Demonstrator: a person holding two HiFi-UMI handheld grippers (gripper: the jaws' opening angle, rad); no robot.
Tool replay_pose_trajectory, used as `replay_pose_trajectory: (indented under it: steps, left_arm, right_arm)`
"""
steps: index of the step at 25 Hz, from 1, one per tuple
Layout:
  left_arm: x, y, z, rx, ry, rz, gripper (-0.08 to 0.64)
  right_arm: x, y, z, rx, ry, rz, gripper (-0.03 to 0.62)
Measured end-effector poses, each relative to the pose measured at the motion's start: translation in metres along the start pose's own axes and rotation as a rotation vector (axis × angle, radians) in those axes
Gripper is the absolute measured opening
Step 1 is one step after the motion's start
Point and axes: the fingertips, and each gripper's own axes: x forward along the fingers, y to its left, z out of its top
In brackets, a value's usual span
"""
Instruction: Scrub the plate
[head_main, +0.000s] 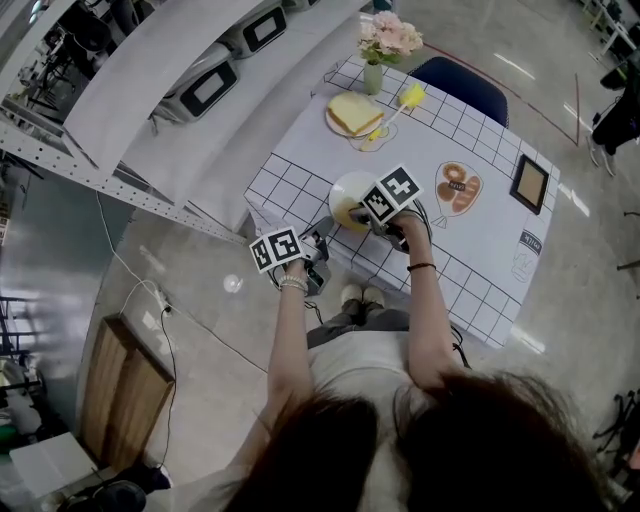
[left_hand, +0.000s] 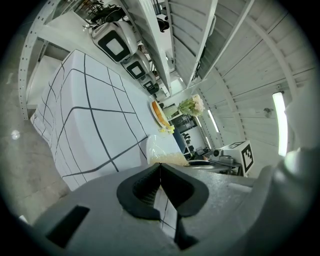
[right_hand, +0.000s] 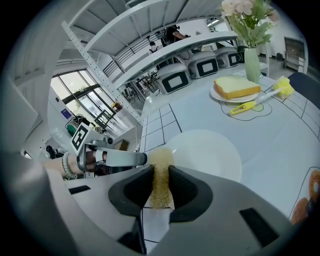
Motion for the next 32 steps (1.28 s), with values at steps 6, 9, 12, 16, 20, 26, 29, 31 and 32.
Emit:
replay_pose_trajectory:
  steps: [6, 9, 12, 16, 20, 26, 29, 31, 32]
  left_arm:
    - [0.001, 0.0, 0.002, -0.001, 0.008, -0.008, 0.011]
    - [0.002, 0.001, 0.003, -0.008, 0.017, -0.012, 0.011]
    - [0.003, 0.003, 0.003, -0.018, 0.024, -0.015, 0.011]
    - [0.005, 0.004, 0.006, -0.025, 0.028, -0.02, 0.011]
    - [0.008, 0.004, 0.01, -0.025, 0.029, -0.021, 0.011]
    - [0.01, 0.005, 0.017, -0.022, 0.031, -0.02, 0.011]
    - [0.011, 0.006, 0.019, -0.019, 0.035, -0.02, 0.011]
    - [0.012, 0.006, 0.02, -0.024, 0.044, -0.023, 0.011]
    - [0.012, 0.006, 0.02, -0.029, 0.048, -0.025, 0.011]
  right_arm:
    - [0.004, 0.001, 0.007, -0.025, -0.003, -0.004, 0.08]
    - [0.007, 0.0, 0.011, -0.03, -0.008, -0.005, 0.08]
    - [0.008, -0.002, 0.015, -0.037, -0.012, -0.006, 0.08]
    - [0.01, -0.004, 0.021, -0.043, -0.019, -0.009, 0.08]
    - [0.011, -0.006, 0.025, -0.044, -0.026, -0.005, 0.08]
    - [0.012, -0.011, 0.032, -0.044, -0.038, -0.005, 0.08]
    - [0.012, -0.015, 0.036, -0.043, -0.043, -0.007, 0.08]
    - [0.013, -0.017, 0.038, -0.042, -0.047, -0.007, 0.08]
    - [0.013, -0.017, 0.04, -0.042, -0.049, -0.008, 0.08]
